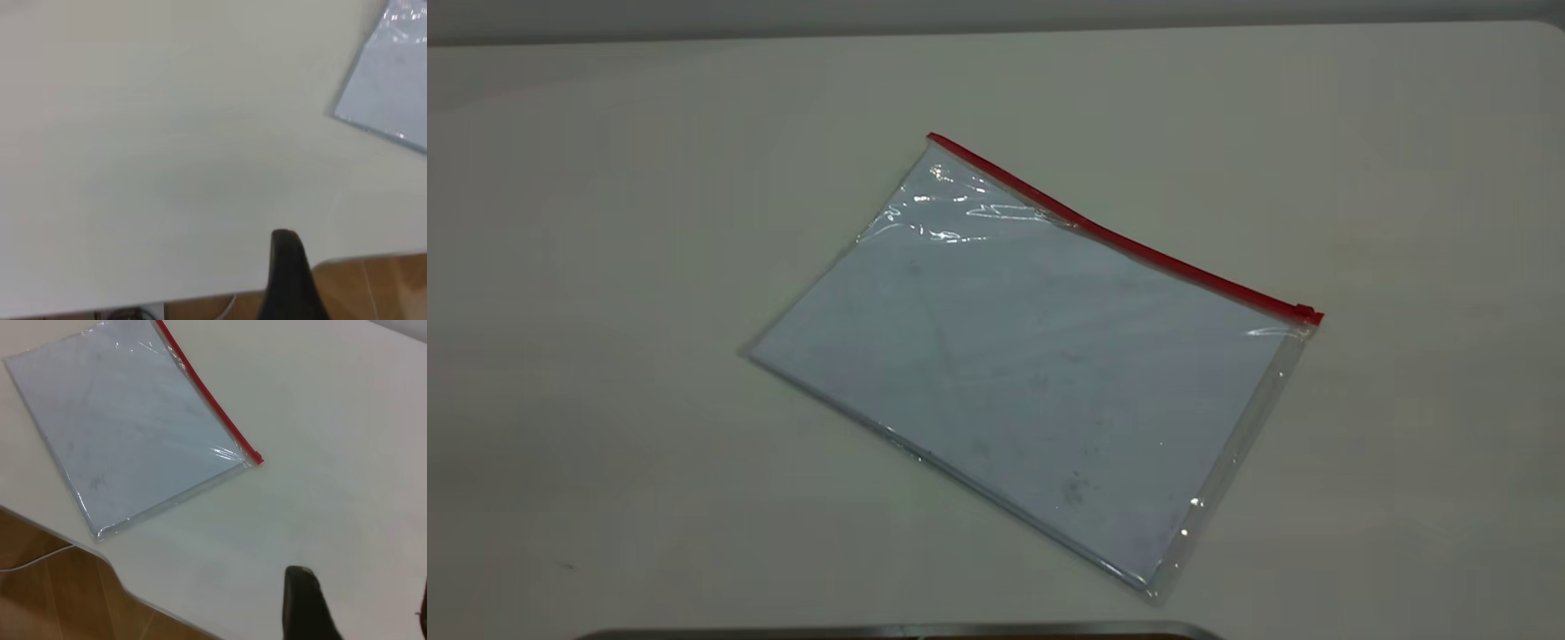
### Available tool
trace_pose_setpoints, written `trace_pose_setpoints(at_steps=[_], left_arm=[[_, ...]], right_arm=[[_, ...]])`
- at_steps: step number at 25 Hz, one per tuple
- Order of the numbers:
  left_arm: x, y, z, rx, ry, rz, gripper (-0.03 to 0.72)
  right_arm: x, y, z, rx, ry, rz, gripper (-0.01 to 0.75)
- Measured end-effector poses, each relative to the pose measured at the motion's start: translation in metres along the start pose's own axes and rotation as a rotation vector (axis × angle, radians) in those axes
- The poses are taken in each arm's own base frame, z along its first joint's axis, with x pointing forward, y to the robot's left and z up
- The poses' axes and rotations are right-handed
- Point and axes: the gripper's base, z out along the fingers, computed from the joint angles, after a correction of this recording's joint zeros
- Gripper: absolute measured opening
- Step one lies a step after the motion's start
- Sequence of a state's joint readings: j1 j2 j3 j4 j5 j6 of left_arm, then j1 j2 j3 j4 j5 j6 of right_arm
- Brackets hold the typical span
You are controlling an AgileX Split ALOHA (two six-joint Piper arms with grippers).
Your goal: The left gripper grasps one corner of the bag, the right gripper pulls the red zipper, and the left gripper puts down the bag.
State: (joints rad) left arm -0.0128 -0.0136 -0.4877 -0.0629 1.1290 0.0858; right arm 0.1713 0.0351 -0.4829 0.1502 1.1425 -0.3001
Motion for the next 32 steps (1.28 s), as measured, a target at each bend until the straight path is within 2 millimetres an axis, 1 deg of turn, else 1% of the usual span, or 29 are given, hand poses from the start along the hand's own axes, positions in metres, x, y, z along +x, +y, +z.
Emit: trace_pose_setpoints(at_steps=[14,22,26,32], left_arm=[[0.001,-0.0001,-0.0005,0.0,0.0,0.0,0.577],[0.001,-0.0001,-0.0005,0.0,0.0,0.0,0.577],[0.001,-0.0001,-0.0005,0.0,0.0,0.0,0.577],[0.001,-0.0001,-0.0005,0.0,0.0,0.002,0.577]], right_arm=[[0.0002,0.0001,-0.0003,0.006,-0.003,0.003,0.33],[-0.0002,0.0004,0.0002,0.138,0.007,0.089,0.273],[0.002,0.0022,-0.0029,0.191,-0.018,0.109,0.246],[0.0031,0.0005,-0.0038,0.219,-0.024,0.194,0.24]])
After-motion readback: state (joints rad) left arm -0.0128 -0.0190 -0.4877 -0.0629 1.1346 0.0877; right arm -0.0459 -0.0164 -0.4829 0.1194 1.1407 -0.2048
